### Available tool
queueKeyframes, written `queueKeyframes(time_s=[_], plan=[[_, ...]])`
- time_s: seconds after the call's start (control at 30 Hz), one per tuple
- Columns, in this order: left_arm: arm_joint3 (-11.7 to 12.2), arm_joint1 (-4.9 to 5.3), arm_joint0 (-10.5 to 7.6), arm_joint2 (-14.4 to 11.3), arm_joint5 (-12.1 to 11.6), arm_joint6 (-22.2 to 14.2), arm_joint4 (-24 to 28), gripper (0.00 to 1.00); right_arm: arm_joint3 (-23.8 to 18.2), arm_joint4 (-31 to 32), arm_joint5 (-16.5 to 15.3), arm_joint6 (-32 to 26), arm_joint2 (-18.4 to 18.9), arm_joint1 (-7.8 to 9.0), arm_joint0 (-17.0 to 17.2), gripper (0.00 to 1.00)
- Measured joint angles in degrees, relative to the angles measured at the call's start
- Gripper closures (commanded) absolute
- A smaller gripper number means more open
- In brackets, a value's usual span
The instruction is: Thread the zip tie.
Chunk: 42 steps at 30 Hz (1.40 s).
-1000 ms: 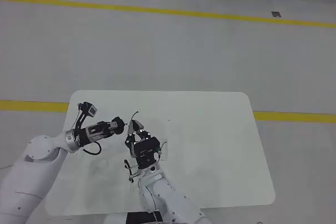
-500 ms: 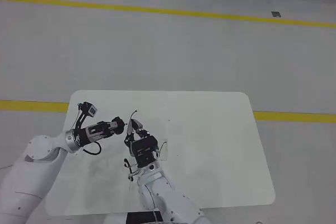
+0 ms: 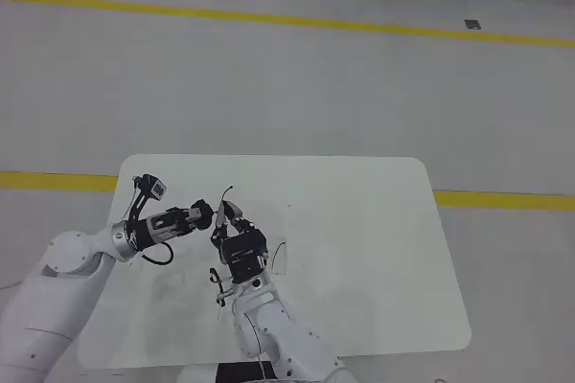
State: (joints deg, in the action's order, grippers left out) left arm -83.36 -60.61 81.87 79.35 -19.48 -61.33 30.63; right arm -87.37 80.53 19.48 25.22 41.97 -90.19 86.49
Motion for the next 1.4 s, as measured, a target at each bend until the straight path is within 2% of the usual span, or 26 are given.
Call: queueKeyframes(time_s=[0.57,1.4], plan=[[0.0,0.0,0.0,0.0,0.0,0.0,0.0,1.0,1.1,1.1,0.0,0.3,0.6,-0.92,-0.2,1.0],[0.0,0.0,0.0,0.0,0.0,0.0,0.0,1.0,1.3,0.9,0.0,-0.4,0.2,-0.79,-0.4,1.0]])
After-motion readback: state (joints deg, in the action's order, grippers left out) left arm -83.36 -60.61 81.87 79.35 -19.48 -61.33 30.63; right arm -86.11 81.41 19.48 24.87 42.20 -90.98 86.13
